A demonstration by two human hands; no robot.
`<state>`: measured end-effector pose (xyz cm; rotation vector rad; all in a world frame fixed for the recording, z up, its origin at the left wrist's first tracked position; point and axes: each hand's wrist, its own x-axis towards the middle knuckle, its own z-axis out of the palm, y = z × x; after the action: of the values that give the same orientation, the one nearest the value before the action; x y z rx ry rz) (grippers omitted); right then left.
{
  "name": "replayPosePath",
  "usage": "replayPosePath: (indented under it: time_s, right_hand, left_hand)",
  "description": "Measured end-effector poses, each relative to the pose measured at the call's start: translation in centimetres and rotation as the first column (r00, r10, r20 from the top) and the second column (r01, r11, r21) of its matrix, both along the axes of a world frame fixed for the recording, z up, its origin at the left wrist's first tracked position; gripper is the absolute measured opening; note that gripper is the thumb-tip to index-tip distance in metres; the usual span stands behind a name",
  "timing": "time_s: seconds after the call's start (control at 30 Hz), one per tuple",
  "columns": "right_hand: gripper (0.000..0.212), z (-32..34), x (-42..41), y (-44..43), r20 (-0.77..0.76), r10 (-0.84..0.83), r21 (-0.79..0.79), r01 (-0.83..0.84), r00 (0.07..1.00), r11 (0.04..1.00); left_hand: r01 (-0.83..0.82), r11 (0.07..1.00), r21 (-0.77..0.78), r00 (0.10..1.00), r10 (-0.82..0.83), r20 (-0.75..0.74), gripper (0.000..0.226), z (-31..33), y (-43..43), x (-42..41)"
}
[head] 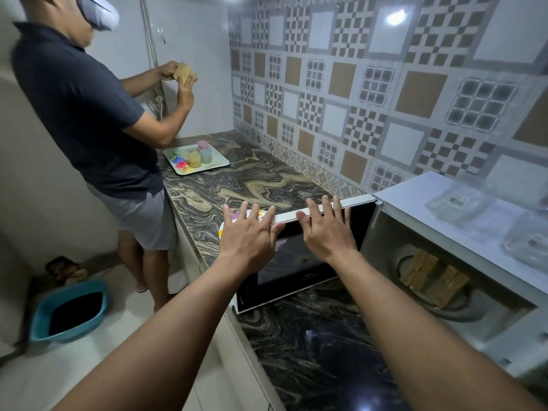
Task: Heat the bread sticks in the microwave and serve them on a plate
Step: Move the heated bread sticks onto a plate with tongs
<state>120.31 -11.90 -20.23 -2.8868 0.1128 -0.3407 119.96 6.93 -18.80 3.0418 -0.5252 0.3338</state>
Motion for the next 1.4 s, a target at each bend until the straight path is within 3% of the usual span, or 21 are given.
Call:
replayPosePath:
  time_s: [0.47, 0.6, 0.77, 1.4]
  right_hand:
    - [0.07, 1.5, 0.9, 3.5, -0.029, -0.17, 0.079, 0.172, 0.985, 0.982]
    - [0.067, 2.6, 1.6, 5.8, -0.061, -0.288, 0.08, 0.292, 0.956, 0.953]
    - [0.065, 5.0, 3.0, 9.6, -0.011, -0.392, 0.055, 0.392, 0.92, 0.918]
    - [0.07, 6.3, 17.7, 15.4, -0.152, -0.523, 0.067, 0.536, 0.839, 0.841]
  left_hand:
    - [0.162, 0.952, -0.26, 0.975, -0.195, -0.105, 0.075, 2.1, 3.7, 4.1]
    - [0.304, 0.928, -0.215, 0.949, -0.315, -0.016, 0.068, 2.8, 6.7, 6.6]
    - [0.377, 0.916, -0.135, 0.924, -0.382, -0.012, 0.066, 3.1, 10.7, 10.7]
    - [0.395, 0.908, -0.14, 0.907, -0.41, -0.098, 0.06, -0.9, 13.1, 26.9]
